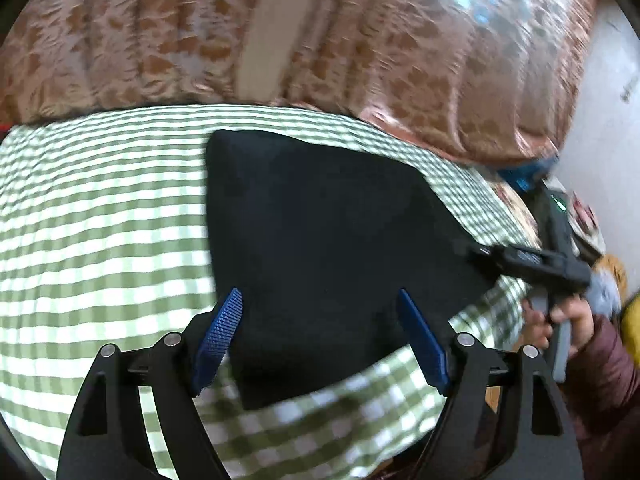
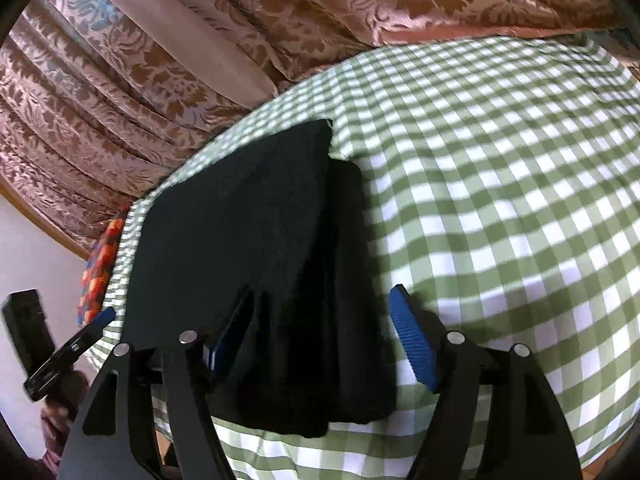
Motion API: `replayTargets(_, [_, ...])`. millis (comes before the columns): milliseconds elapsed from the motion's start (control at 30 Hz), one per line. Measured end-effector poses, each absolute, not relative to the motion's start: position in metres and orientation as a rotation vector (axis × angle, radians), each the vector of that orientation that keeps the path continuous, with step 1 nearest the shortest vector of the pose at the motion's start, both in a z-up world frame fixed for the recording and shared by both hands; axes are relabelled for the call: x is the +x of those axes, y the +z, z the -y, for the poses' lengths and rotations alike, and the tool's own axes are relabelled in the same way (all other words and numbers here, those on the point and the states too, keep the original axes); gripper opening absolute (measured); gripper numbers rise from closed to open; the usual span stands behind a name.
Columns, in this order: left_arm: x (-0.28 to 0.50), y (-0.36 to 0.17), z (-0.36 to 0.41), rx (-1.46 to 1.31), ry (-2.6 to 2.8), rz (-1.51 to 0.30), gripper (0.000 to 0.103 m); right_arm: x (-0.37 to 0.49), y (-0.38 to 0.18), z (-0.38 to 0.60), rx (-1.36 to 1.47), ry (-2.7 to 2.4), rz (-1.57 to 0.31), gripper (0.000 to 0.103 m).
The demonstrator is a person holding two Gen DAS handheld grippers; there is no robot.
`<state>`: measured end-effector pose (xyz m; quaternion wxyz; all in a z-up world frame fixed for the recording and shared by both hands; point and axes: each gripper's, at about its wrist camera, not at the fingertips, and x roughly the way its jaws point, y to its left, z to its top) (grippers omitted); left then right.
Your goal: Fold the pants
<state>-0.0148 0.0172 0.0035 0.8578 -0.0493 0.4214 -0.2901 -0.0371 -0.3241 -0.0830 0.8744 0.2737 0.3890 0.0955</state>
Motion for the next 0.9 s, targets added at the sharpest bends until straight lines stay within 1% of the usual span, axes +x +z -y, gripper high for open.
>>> replayTargets(33, [-0.010, 0.003, -0.022, -0.122, -0.600, -0.892, 0.079, -0.034, -0.081, 0.326, 0.585, 0.216, -0.807, 0.074])
replayTargets(100, [0.001, 0.002, -0.032, -0.152, -0.581, -0.899, 0.083, -0.025, -0.077, 0.327, 0.595, 0.235, -0.804, 0.080])
replayTargets(200, [0.017, -0.002, -0.041, -0.200, -0.568, -0.919, 0.083, -0.012, -0.076, 0.328, 0.601, 0.274, -0.816, 0.081])
replayTargets(300, [0.031, -0.006, -0.048, -0.267, -0.581, -0.940, 0.083, -0.001, -0.080, 0.328, 0.605, 0.295, -0.837, 0.085])
replayTargets(767, [0.096, -0.047, -0.062, -0.554, -0.691, -1.084, 0.083, 0.013, -0.108, 0.331, 0.657, 0.424, -0.939, 0.085])
replayTargets(900, [0.104, -0.060, -0.053, -0.574, -0.757, -1.136, 0.083, 0.017, -0.112, 0.327, 0.635, 0.442, -0.952, 0.076])
